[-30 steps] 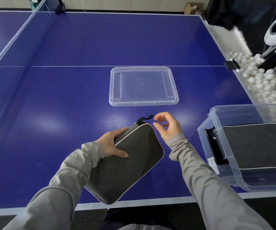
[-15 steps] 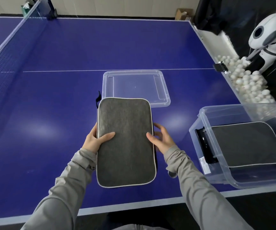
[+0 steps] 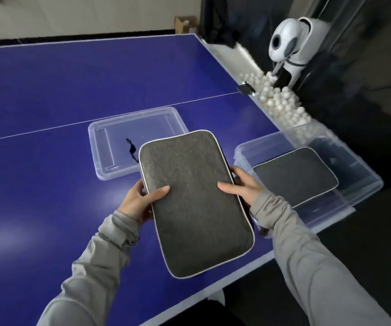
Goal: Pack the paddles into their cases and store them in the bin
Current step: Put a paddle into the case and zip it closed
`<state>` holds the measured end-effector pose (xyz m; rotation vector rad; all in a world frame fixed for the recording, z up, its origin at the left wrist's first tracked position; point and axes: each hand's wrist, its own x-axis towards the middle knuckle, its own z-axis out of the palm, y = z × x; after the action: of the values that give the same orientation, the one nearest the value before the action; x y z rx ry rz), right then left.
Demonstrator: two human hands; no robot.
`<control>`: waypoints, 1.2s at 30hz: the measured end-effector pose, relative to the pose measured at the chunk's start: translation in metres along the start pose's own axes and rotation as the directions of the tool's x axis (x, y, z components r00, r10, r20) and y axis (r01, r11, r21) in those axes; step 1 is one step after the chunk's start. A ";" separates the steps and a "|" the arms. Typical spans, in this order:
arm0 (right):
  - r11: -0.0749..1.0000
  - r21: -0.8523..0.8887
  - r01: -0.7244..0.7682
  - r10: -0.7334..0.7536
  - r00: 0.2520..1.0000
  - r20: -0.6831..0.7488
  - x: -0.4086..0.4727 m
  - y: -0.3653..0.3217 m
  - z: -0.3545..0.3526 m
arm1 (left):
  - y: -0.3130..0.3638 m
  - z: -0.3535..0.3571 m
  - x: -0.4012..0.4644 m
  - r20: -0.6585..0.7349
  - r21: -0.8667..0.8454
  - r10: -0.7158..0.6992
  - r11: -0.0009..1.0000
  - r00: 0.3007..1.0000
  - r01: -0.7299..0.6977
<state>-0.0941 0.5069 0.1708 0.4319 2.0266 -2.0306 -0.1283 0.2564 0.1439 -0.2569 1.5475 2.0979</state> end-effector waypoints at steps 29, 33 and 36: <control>0.853 0.472 0.223 -0.120 0.964 -0.239 -0.016 -0.012 -0.348 | -0.075 0.331 0.017 -0.119 -0.381 0.276 0.875 0.954 -0.300; 0.924 0.334 0.184 -0.129 0.975 -0.180 0.002 -0.018 -0.387 | -0.061 0.303 0.027 -0.161 -0.223 0.285 0.922 0.945 -0.317; 0.961 0.238 0.138 -0.105 0.984 -0.146 0.017 -0.020 -0.401 | -0.057 0.308 0.051 -0.160 0.106 0.187 0.980 0.969 -0.171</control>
<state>-0.1014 0.9081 0.1851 0.5126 1.9198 -2.4036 -0.0974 0.5710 0.1758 -0.2783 1.8225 2.1827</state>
